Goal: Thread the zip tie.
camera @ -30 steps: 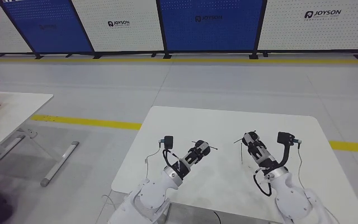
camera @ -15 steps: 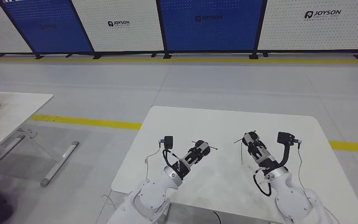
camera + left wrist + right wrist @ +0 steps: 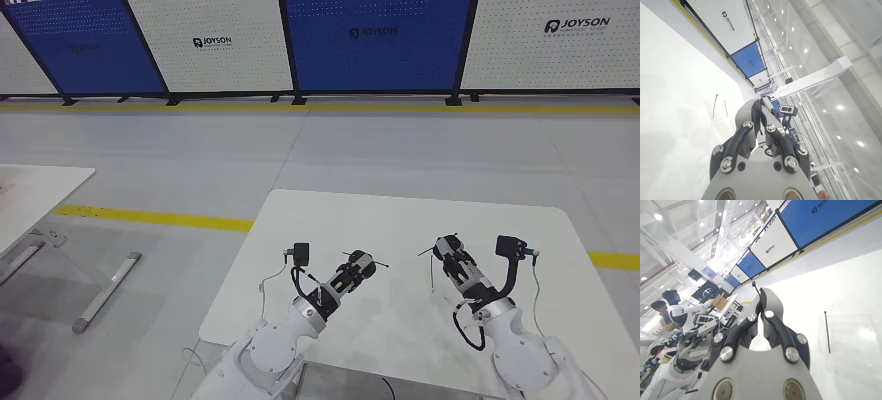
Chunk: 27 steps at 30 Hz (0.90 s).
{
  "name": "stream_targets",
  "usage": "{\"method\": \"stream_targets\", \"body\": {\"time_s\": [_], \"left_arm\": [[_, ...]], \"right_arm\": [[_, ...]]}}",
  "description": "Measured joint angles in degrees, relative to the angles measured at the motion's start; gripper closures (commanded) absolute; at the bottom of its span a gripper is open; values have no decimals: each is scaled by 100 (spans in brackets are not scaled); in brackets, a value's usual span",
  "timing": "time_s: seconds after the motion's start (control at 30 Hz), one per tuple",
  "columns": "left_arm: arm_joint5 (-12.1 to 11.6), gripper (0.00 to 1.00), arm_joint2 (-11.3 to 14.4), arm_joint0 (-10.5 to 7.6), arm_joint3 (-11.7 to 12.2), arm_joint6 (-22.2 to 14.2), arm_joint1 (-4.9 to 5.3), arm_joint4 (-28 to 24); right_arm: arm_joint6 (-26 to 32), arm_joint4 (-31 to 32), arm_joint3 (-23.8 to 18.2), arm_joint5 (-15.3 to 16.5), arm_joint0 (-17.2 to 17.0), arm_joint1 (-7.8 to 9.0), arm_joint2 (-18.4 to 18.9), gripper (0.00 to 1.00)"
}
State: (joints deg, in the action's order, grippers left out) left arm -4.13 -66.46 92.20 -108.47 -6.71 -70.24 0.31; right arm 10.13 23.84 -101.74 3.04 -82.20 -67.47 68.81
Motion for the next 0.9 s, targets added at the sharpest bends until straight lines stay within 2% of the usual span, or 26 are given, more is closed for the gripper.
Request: {"method": "stream_targets", "body": {"time_s": [0.4, 0.57, 0.73, 0.8, 0.9], "left_arm": [[-4, 100, 1, -8, 0, 16, -1, 8], [-159, 100, -3, -32, 21, 349, -11, 255], [-214, 100, 139, -83, 179, 652, -24, 853], [-230, 100, 205, -133, 276, 741, -36, 1003], [-234, 100, 221, -145, 299, 758, -39, 1027]], "right_arm": [[-4, 0, 0, 0, -2, -1, 0, 100], [-612, -29, -36, -2, -160, -68, -148, 100], [-1245, 183, -86, 42, -332, -149, -465, 100], [-1300, 232, -95, 42, -352, -156, -508, 100], [-1290, 227, -94, 41, -350, -156, -503, 100]]}}
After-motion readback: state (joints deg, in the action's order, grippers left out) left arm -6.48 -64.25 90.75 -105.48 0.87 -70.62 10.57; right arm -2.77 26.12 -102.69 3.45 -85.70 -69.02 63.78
